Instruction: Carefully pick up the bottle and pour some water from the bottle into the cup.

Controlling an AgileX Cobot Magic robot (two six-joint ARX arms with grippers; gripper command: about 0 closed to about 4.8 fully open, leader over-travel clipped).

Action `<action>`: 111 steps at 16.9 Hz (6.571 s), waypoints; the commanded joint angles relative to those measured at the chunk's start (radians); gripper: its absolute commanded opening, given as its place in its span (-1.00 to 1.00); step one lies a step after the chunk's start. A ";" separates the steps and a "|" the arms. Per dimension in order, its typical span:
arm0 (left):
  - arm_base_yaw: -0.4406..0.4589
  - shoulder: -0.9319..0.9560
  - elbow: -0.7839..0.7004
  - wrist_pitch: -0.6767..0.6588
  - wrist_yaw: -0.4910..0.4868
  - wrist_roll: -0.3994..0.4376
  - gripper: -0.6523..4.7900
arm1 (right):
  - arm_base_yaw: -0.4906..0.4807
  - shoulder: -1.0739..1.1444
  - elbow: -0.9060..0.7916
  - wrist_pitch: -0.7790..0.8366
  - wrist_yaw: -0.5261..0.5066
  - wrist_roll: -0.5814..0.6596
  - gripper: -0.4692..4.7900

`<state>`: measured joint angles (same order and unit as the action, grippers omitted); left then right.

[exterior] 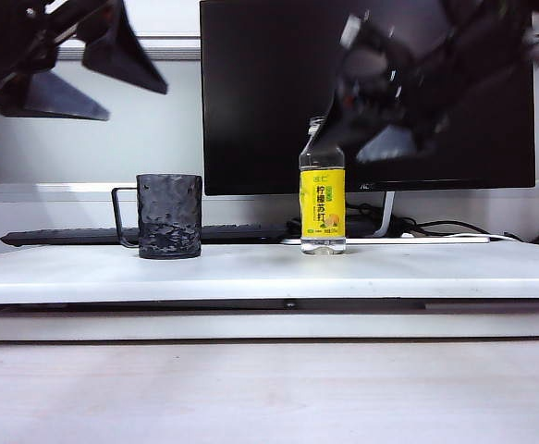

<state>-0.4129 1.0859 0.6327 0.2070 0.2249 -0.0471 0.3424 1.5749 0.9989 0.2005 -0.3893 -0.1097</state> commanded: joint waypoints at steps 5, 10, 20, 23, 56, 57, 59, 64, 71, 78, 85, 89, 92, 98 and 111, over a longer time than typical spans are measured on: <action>-0.017 -0.001 0.002 0.011 0.012 -0.016 1.00 | 0.016 0.105 0.004 0.195 0.102 -0.022 1.00; -0.017 -0.001 0.002 -0.036 0.026 -0.016 1.00 | 0.015 0.132 0.005 0.320 0.170 -0.116 1.00; -0.017 -0.001 0.002 -0.035 0.023 -0.016 1.00 | 0.041 0.318 0.021 0.529 0.125 0.017 1.00; -0.017 -0.001 0.002 -0.042 0.023 -0.016 1.00 | 0.062 0.332 0.056 0.530 0.125 0.032 1.00; -0.016 -0.084 0.003 -0.026 0.018 -0.012 1.00 | 0.137 0.042 0.235 0.006 0.373 -0.406 -0.02; -0.016 -0.090 0.003 -0.013 0.018 -0.008 1.00 | 0.146 0.048 0.247 -0.007 0.372 -0.436 -0.02; -0.016 -0.106 0.003 0.029 0.015 0.014 1.00 | 0.195 0.071 0.259 -0.023 0.428 -0.546 -0.02; -0.016 -0.132 0.003 0.034 0.016 0.013 1.00 | 0.266 0.190 0.318 -0.017 0.553 -0.749 -0.02; -0.016 -0.161 0.003 0.011 0.022 0.014 1.00 | 0.267 0.309 0.403 0.013 0.571 -0.891 -0.02; -0.016 -0.161 0.002 -0.008 -0.066 0.112 1.00 | 0.285 0.355 0.403 0.172 0.570 -1.097 -0.02; 0.013 0.069 0.002 0.152 -0.246 0.171 1.00 | 0.282 0.428 0.403 0.278 0.570 -1.208 -0.02; 0.113 0.203 0.004 0.312 -0.188 0.141 1.00 | 0.269 0.428 0.403 0.301 0.570 -1.281 -0.02; 0.117 0.208 0.004 0.319 -0.150 0.144 1.00 | 0.247 0.428 0.403 0.320 0.499 -1.314 -0.02; 0.114 0.208 0.003 0.317 -0.037 0.114 1.00 | 0.240 0.428 0.403 0.370 0.499 -1.491 -0.02; 0.041 0.208 0.002 0.297 -0.026 0.118 1.00 | 0.235 0.438 0.403 0.435 0.502 -1.548 -0.04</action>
<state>-0.3702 1.2976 0.6331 0.4957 0.1982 0.0677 0.5743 2.0163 1.3933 0.5907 0.1123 -1.6585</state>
